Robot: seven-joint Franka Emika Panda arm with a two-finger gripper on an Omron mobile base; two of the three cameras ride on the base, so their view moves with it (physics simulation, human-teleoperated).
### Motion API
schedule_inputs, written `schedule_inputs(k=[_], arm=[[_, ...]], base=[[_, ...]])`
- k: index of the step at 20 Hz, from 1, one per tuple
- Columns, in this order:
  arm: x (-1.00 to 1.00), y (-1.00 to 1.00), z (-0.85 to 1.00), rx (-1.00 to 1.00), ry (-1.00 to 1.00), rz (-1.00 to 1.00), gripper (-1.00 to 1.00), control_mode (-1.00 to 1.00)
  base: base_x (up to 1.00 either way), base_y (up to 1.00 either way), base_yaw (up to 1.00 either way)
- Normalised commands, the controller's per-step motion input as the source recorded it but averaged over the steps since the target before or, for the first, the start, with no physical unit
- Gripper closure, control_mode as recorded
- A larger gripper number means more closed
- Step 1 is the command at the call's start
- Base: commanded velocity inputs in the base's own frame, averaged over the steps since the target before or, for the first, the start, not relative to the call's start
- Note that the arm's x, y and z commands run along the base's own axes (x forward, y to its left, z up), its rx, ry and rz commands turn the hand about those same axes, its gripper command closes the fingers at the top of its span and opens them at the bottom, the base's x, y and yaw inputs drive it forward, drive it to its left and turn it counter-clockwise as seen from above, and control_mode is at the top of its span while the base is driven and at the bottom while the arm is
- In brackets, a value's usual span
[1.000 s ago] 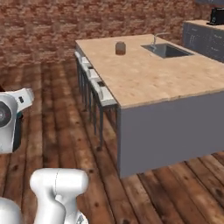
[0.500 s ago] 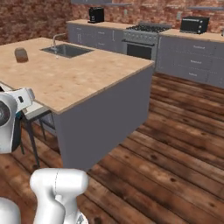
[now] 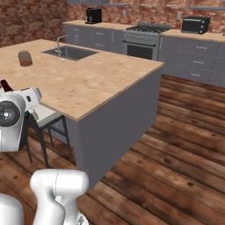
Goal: Open the cabinet directly in front. Then move the beer and the mug to the dining counter with the jar on it.
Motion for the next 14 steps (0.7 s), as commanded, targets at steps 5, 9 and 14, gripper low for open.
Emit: schedule_inputs(k=[5, 9, 14], arm=[[0.00, 0.00, 0.00, 0.00, 0.00, 0.00, 1.00, 1.00], [0.00, 0.00, 0.00, 0.00, 0.00, 0.00, 1.00, 1.00], [0.00, 0.00, 0.00, 0.00, 0.00, 0.00, 1.00, 1.00]], base=[[0.13, 1.00, -0.22], [0.21, 1.00, -0.22], [0.06, 1.00, -0.45]])
